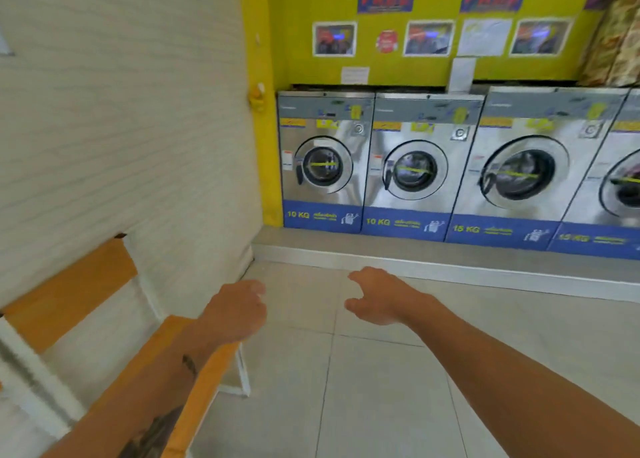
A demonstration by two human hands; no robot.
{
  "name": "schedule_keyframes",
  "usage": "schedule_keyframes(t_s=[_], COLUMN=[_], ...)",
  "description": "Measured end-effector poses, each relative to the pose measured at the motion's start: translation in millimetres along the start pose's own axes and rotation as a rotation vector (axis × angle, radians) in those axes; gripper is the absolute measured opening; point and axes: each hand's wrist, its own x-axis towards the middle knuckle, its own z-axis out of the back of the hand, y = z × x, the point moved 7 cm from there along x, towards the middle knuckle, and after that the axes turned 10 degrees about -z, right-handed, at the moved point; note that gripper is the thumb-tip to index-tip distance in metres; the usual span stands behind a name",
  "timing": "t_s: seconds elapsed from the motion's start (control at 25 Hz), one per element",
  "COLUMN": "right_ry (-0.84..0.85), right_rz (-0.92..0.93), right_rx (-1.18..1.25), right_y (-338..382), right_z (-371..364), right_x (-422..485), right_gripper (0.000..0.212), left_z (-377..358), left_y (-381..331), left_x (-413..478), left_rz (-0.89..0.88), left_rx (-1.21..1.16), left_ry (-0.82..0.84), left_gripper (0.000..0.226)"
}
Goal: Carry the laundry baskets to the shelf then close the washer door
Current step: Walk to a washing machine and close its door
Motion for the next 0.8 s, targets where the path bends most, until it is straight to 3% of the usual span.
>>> schedule_keyframes(t_s=[0.24,0.44,0.68,0.8], right_ry=[-0.084,-0.158,-0.225,-0.244], right_rz=[-0.258,-0.404,-0.553,-0.577], right_rx=[0.101,0.109,0.187,0.208], right_y=[-112,-167,-214,-241], right_z=[59,103,162,185], right_x=[64,140,229,278], right_gripper=[0.056,0.058,0.060,0.056], left_z=[-54,-57,-41,-49], left_y=[-107,-156,-179,-204], left_x=[156,292,450,520], left_rz=[-0.234,-0.429,-0.500,-0.524], left_rx=[0.016,-0.002,0.008,0.000], left_ry=[0.102,0.183,0.213,0.207], left_gripper=[0.039,0.020,0.017,0.030])
